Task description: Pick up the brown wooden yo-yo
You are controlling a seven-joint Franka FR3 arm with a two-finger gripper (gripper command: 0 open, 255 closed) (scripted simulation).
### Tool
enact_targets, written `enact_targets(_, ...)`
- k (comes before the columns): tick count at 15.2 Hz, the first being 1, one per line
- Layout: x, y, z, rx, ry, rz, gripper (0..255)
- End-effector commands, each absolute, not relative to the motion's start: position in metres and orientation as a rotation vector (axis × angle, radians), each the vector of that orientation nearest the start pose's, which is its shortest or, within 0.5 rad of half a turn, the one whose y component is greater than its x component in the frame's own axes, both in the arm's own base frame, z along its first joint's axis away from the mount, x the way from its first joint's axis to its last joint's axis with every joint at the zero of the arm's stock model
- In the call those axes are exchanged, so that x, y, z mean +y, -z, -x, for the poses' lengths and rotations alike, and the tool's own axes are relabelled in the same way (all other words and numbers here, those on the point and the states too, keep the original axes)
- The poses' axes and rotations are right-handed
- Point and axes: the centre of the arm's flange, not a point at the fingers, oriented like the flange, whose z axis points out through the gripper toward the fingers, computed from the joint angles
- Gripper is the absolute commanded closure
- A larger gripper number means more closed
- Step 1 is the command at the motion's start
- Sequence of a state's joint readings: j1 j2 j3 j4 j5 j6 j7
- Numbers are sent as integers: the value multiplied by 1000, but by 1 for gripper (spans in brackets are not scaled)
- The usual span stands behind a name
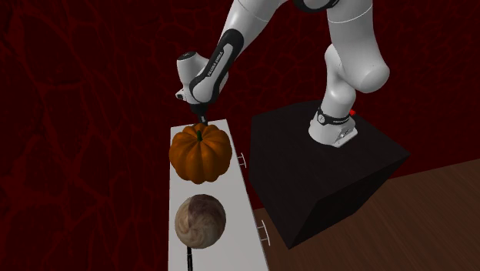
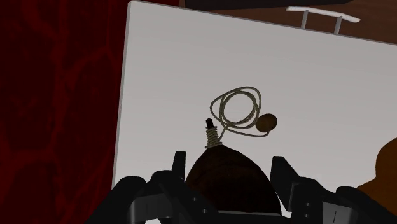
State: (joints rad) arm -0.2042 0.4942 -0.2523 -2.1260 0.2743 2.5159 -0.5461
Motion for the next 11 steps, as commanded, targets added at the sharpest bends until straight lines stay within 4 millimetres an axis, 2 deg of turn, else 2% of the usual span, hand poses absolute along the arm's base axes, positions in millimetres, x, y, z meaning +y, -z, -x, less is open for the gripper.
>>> enact_targets(1,-253,-173,-504,177,-81,3071,255)
enact_targets(8,-253,-173,-504,177,-81,3071,255)
enact_targets(11,-253,-189,-504,177,-81,3071,255)
